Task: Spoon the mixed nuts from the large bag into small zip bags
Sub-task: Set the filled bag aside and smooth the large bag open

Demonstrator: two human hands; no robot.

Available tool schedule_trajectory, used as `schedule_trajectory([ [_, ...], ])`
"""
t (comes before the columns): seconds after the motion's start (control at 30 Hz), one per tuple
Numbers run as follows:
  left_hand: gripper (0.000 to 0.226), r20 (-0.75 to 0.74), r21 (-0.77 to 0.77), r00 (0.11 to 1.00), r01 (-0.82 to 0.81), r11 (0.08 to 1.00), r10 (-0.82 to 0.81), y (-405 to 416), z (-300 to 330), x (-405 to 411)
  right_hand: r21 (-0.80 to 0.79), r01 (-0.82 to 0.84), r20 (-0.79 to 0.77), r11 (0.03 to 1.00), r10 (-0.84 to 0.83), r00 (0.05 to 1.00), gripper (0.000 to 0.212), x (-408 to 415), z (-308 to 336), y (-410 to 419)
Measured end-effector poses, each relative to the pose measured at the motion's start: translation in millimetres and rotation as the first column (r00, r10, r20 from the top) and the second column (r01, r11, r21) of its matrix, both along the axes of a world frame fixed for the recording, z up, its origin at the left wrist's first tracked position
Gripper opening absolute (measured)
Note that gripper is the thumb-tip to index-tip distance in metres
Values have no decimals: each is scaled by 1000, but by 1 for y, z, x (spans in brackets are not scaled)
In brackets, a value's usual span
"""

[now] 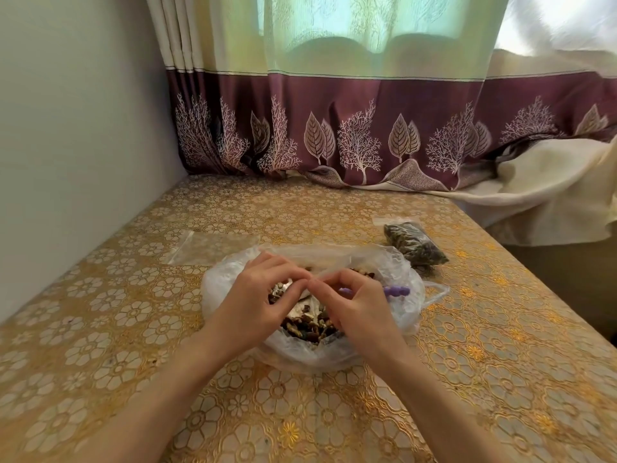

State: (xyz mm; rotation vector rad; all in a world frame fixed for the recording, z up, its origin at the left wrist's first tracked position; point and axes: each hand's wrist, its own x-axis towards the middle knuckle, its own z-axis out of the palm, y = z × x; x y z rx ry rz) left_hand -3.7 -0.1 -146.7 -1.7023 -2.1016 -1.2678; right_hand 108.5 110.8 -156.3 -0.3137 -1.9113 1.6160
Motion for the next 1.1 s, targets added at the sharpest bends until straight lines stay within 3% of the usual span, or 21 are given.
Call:
schedule_trajectory([
  [0.2,20,-110,34,992,-54,998,58,1,1,4,292,93,-9,952,-94,996,10,-2,-3,-2],
  [0.33,10,-26,37,999,-45,998,46,2,0,6,270,54,-17,961,-51,999,11,-1,-1,2],
  [0.5,14,52,52,998,-48,997,45,4,1,9,288,38,-52,957,-24,998,13,-1,-2,4],
  [0.67,21,182,55,983,-47,997,37,3,0,6,380,16,-71,925,12,997,29,0,-2,2],
  [0.77,17,210,100,977,-58,993,36,4,1,7,323,-5,-59,946,26,998,17,-1,-2,-2],
  [0.93,22,-180,173,966,-155,973,186,0,3,7,-64,232,-19,971,-234,972,19,0,-3,9],
  [1.1,22,-416,238,893,-77,968,173,-2,3,11,-146,319,-7,936,-324,946,22,-1,-4,11],
])
